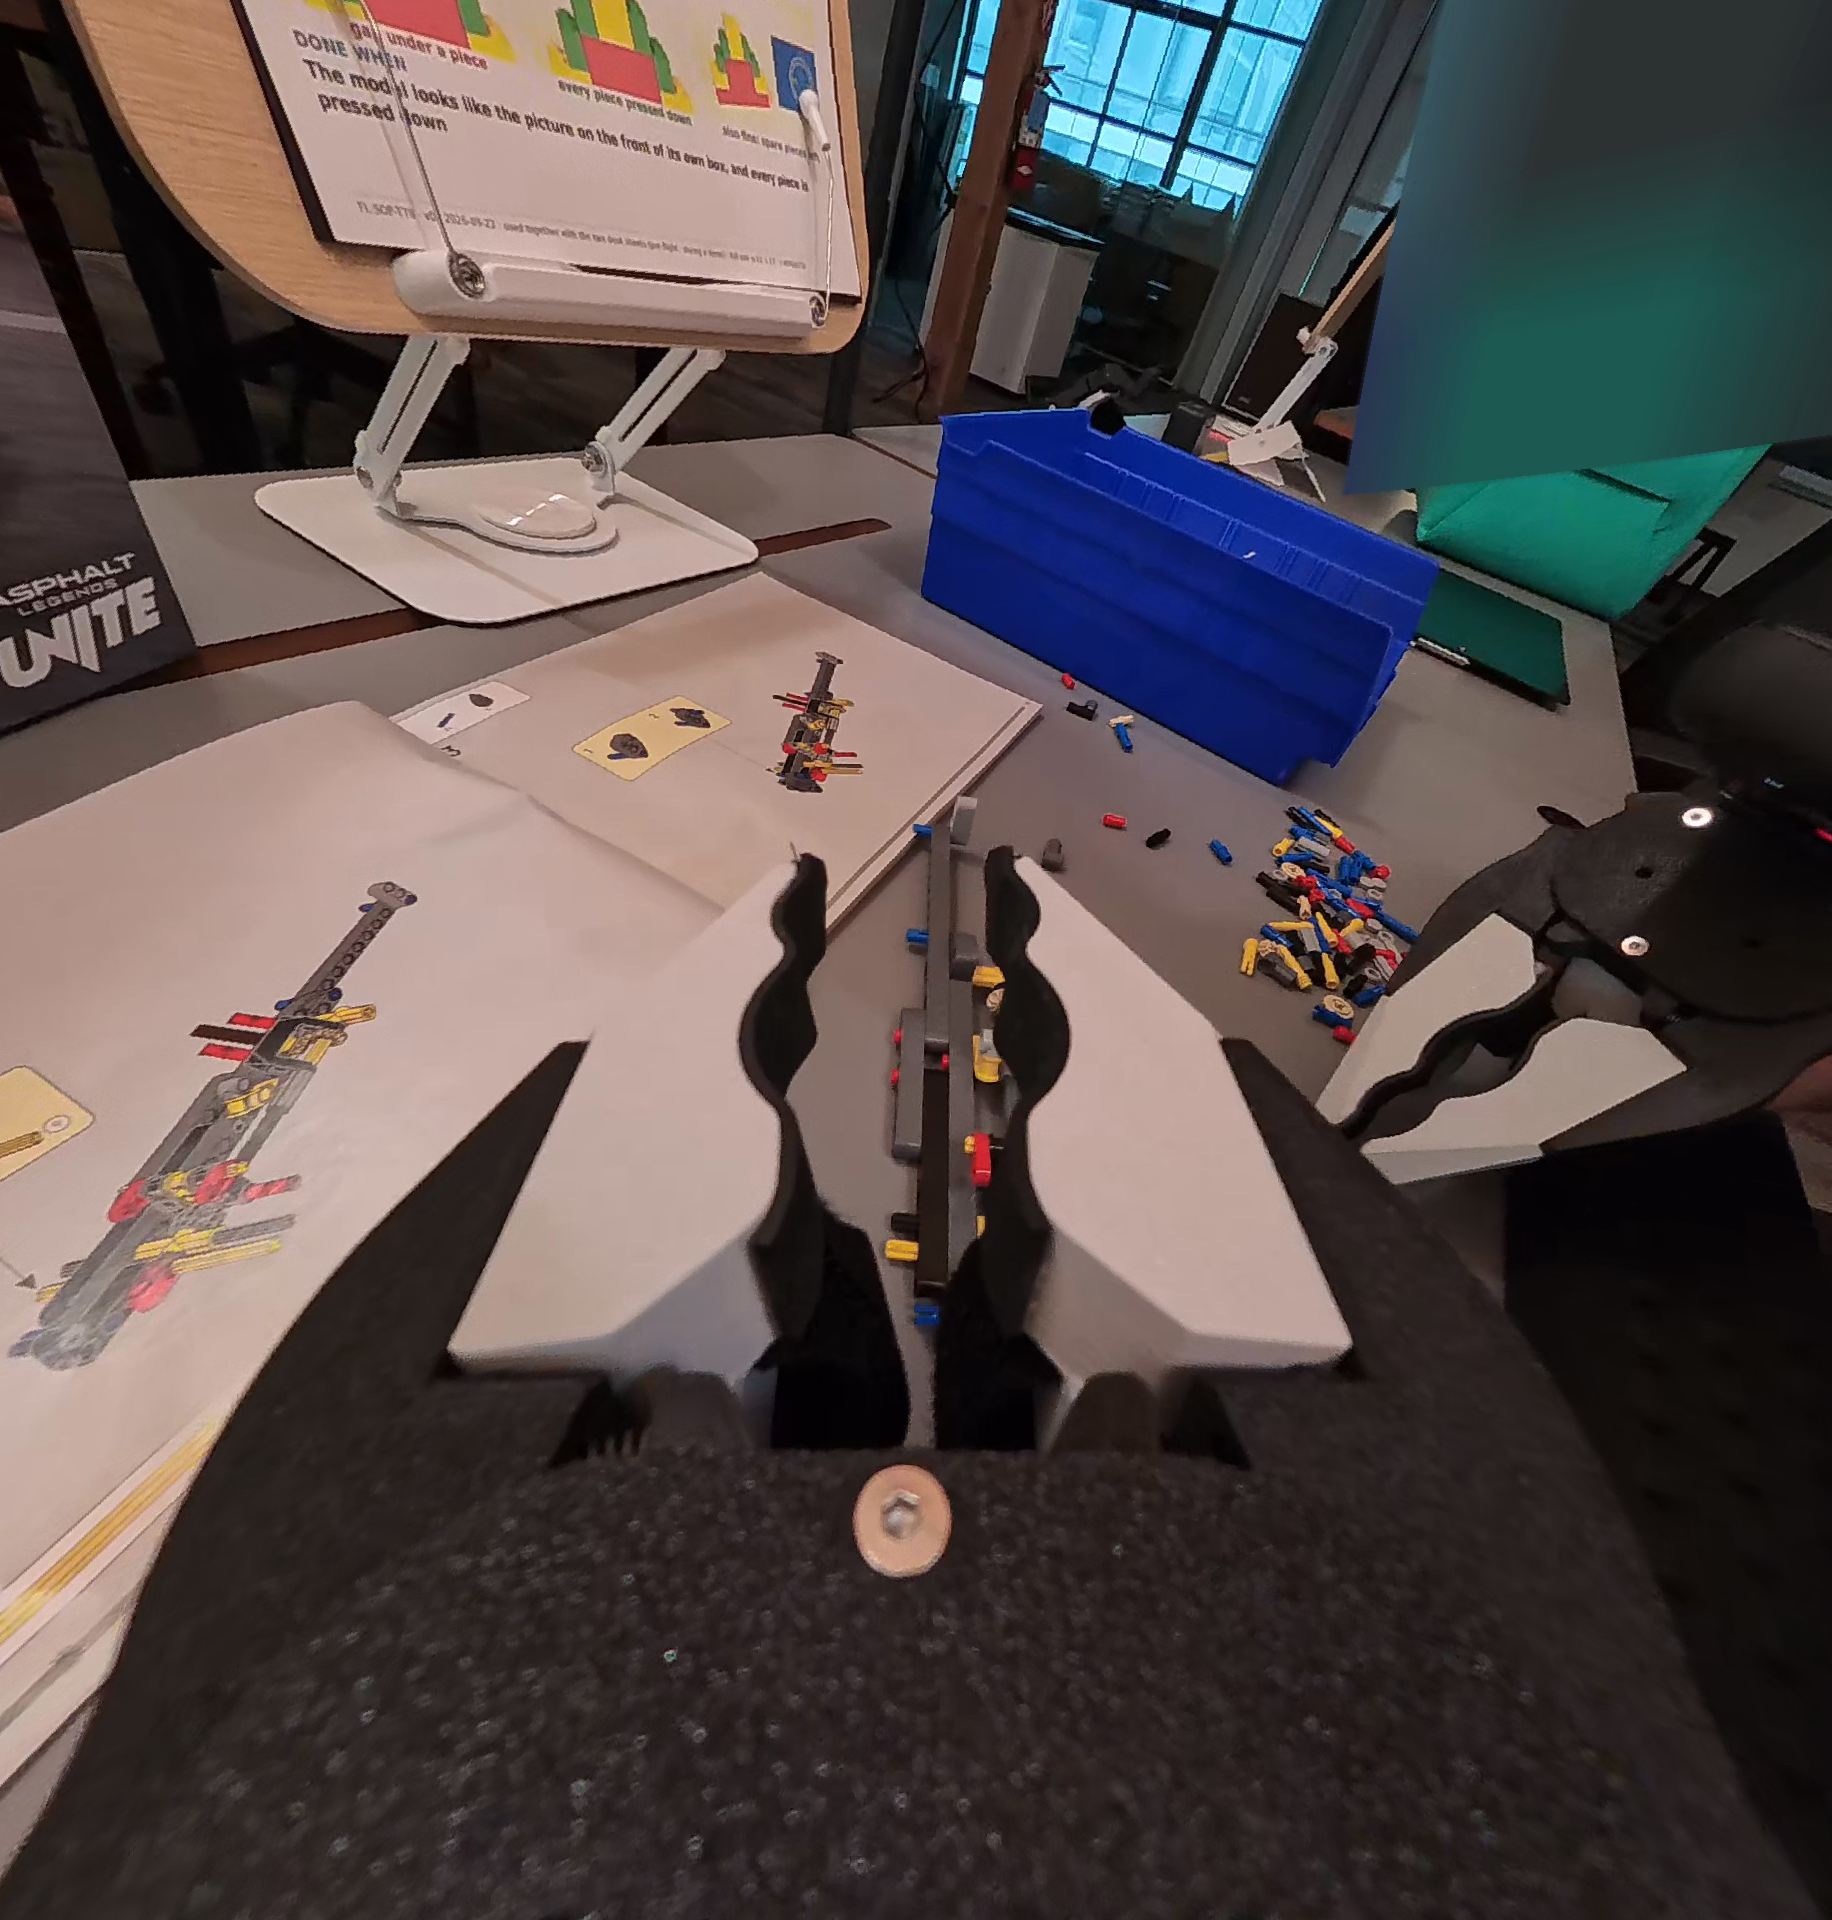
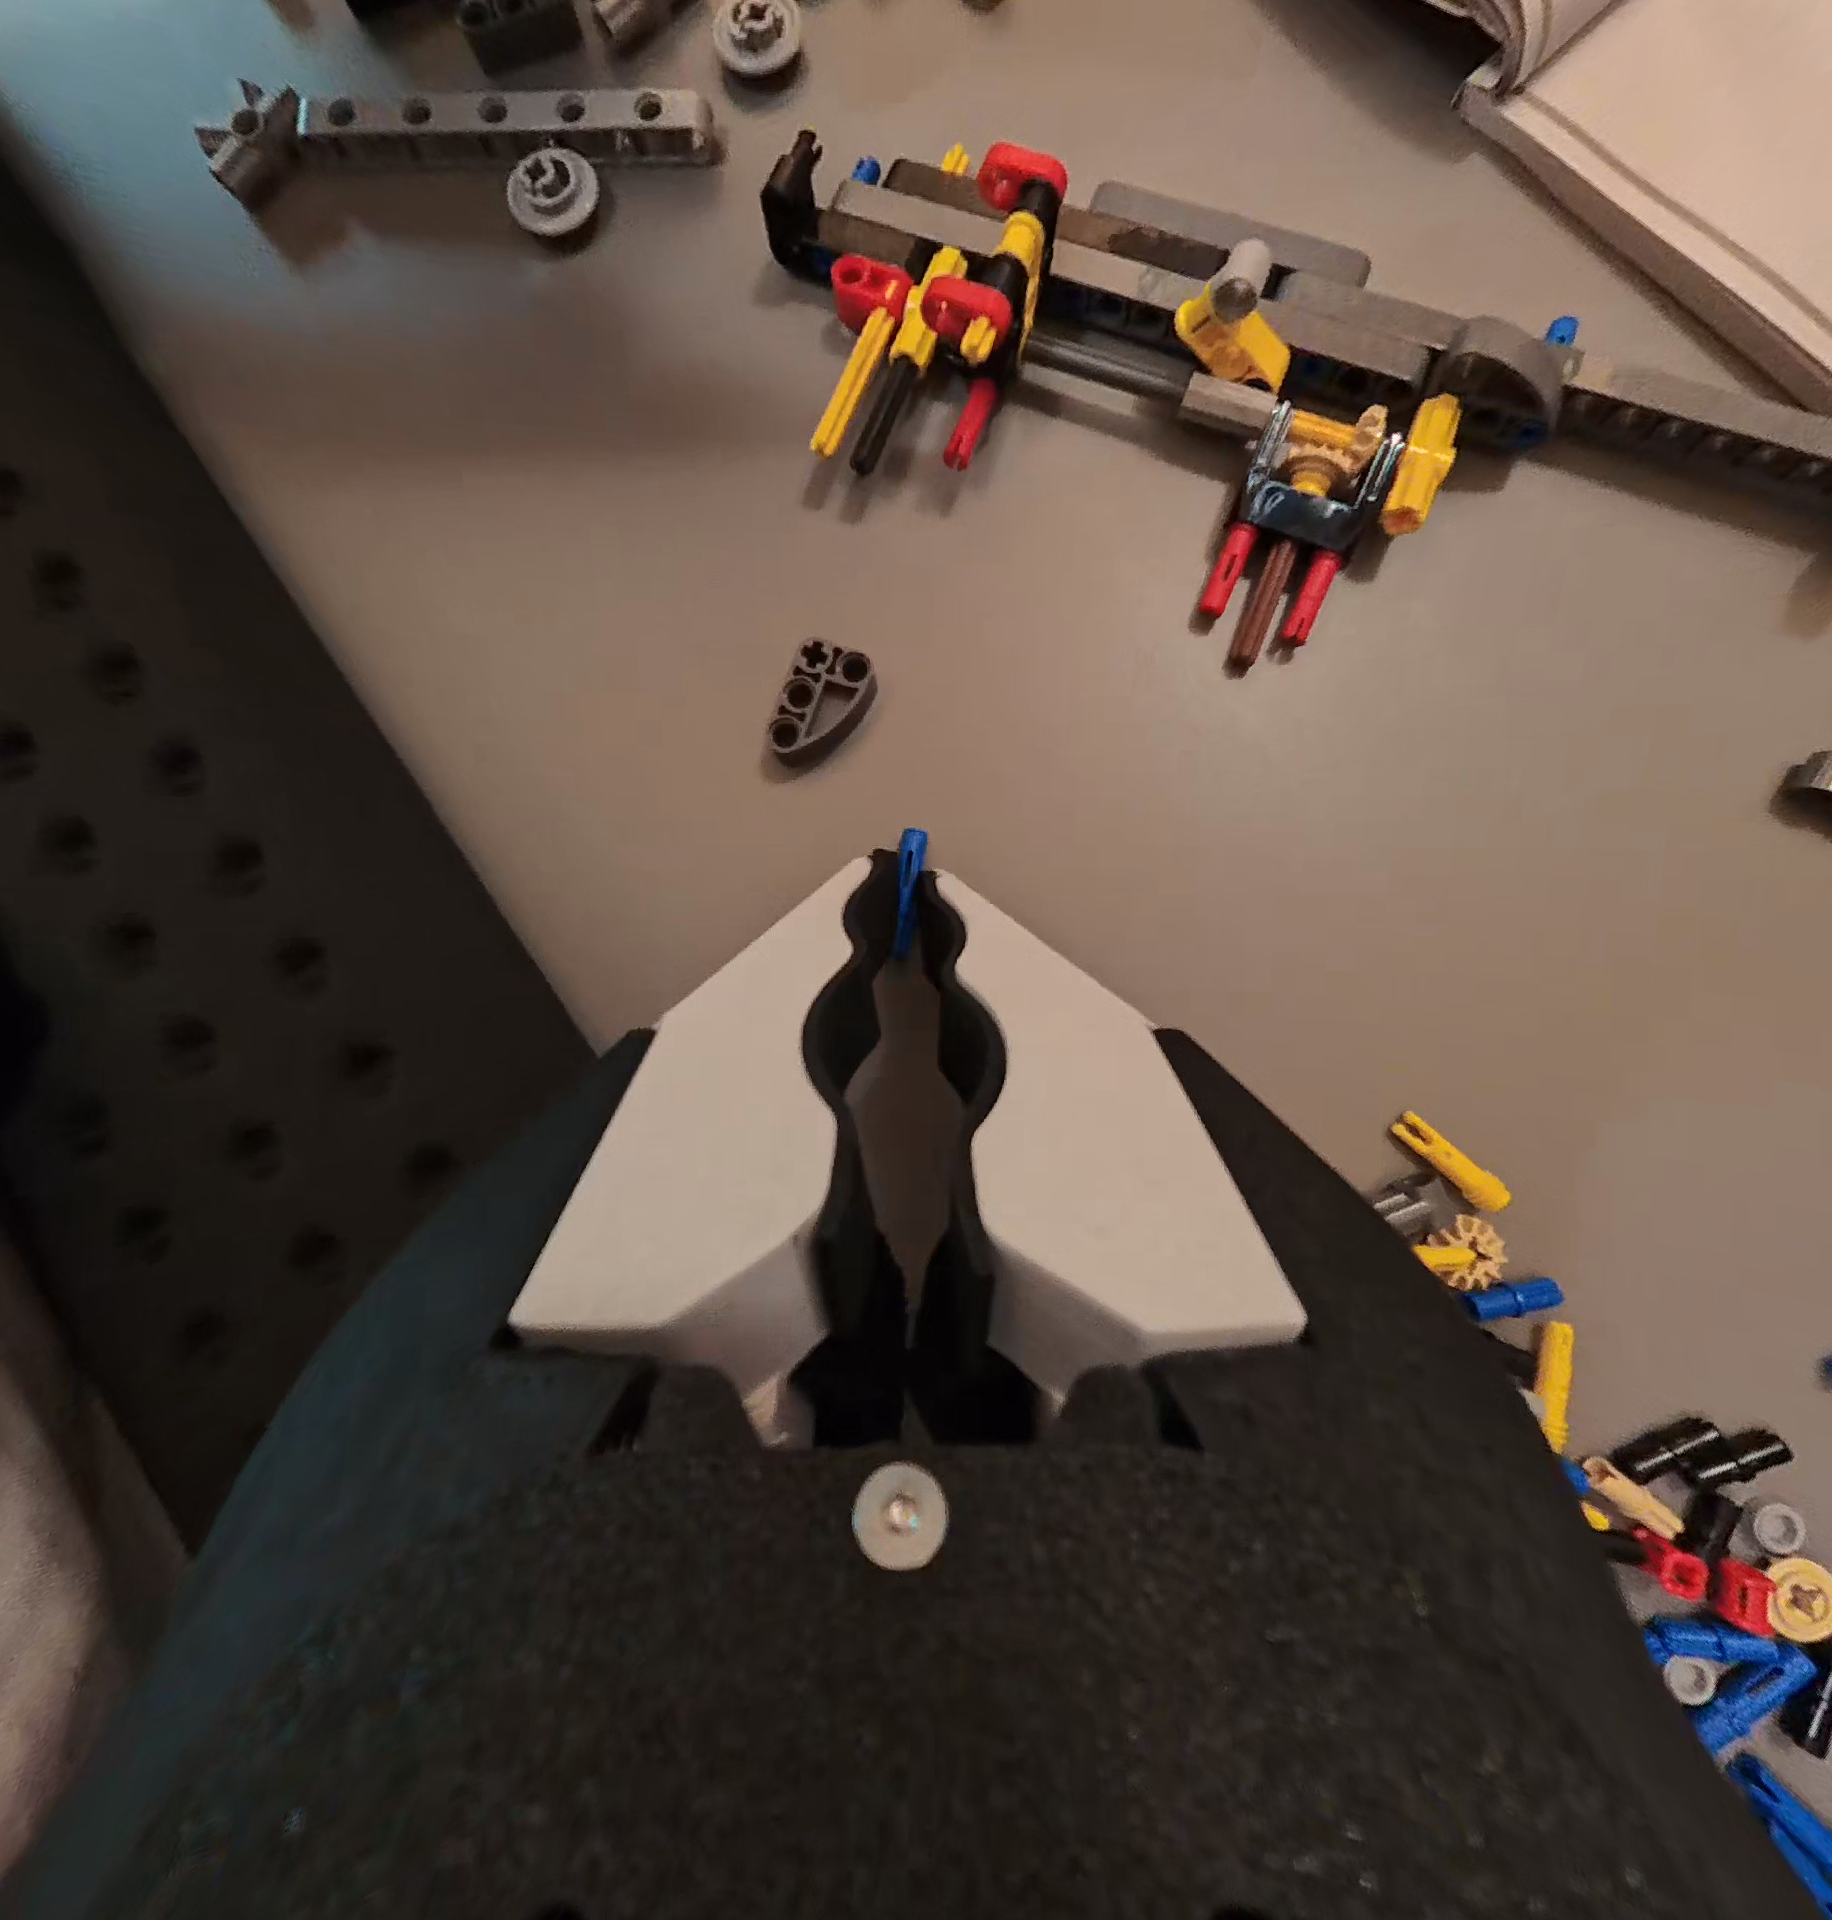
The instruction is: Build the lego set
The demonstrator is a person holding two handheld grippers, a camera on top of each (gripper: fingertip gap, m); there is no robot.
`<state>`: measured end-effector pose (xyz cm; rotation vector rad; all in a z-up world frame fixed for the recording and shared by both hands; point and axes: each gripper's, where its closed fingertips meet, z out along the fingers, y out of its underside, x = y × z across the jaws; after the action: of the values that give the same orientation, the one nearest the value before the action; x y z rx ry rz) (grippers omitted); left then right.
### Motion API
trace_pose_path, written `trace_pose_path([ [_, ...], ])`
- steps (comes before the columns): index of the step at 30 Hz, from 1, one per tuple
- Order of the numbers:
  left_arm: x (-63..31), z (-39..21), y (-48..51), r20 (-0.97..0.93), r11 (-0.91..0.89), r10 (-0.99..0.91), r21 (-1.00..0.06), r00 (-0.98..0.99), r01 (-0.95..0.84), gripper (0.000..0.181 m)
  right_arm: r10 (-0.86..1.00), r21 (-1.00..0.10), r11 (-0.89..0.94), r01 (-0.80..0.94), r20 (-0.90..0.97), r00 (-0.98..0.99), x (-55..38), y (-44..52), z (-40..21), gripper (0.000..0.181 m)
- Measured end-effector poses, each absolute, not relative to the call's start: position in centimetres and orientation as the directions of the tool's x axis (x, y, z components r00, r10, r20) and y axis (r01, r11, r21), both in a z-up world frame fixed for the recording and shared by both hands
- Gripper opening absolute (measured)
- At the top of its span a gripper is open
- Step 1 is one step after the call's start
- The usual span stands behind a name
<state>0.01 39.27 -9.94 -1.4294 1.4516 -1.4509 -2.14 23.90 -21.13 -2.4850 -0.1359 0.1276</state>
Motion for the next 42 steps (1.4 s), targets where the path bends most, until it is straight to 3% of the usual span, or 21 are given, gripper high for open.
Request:
trace_pose_path([
  [6, 0.1, -10.2, 39.1, 0.243, -0.184, -0.946, -0.948, -0.215, -0.259, 0.029, 0.04, -0.664, -0.746, -0.042, -0.108, 0.993, -1.0, 23.2, -19.4, 0.017],
  [9, 0.1, -10.3, 39.1, 0.246, -0.187, -0.945, -0.947, -0.214, -0.262, 0.028, -0.157, -0.702, -0.688, -0.186, -0.106, 0.982, 3.2, 19.7, -17.7, 0.017],
  [13, 0.2, -10.1, 38.8, 0.257, -0.195, -0.94, -0.946, -0.227, -0.261, 0.028, -0.49, -0.673, -0.652, -0.349, 0.022, 0.871, 9.9, 11.8, -18.1, 0.014],
  [17, 0.3, -10.2, 38.2, 0.248, -0.181, -0.938, -0.947, -0.243, -0.266, 0.028, -0.598, -0.636, -0.609, -0.474, -0.025, 0.801, 10.4, 8.9, -19.4, 0.016],
  [24, 0.2, -10.3, 38.1, 0.234, -0.167, -0.942, -0.948, -0.239, -0.27, 0.028, -0.571, -0.584, -0.658, -0.475, -0.023, 0.821, 10.0, 9.4, -20.8, 0.015],
  [26, 0.1, -10.2, 38.3, 0.235, -0.172, -0.944, -0.949, -0.231, -0.265, 0.028, -0.566, -0.57, -0.669, -0.477, -0.025, 0.824, 10.1, 9.4, -21.0, 0.004],
  [29, 0.0, -9.9, 38.6, 0.235, -0.177, -0.946, -0.952, -0.223, -0.251, 0.028, -0.552, -0.557, -0.69, -0.463, -0.009, 0.834, 10.1, 9.3, -20.9, 0.003],
  [33, -0.1, -9.6, 38.7, 0.237, -0.182, -0.946, -0.953, -0.221, -0.244, 0.028, -0.549, -0.594, -0.679, -0.43, 0.023, 0.835, 10.6, 9.0, -18.6, 0.003],
  [37, -0.2, -9.4, 38.5, 0.235, -0.18, -0.945, -0.955, -0.229, -0.236, 0.028, -0.395, -0.702, -0.617, -0.356, -0.115, 0.911, 7.1, 13.7, -15.1, 0.003],
  [42, -0.3, -9.4, 38.4, 0.228, -0.174, -0.946, -0.956, -0.228, -0.237, 0.027, -0.164, -0.684, -0.677, -0.274, -0.223, 0.961, 0.8, 20.6, -17.2, 0.003],
])
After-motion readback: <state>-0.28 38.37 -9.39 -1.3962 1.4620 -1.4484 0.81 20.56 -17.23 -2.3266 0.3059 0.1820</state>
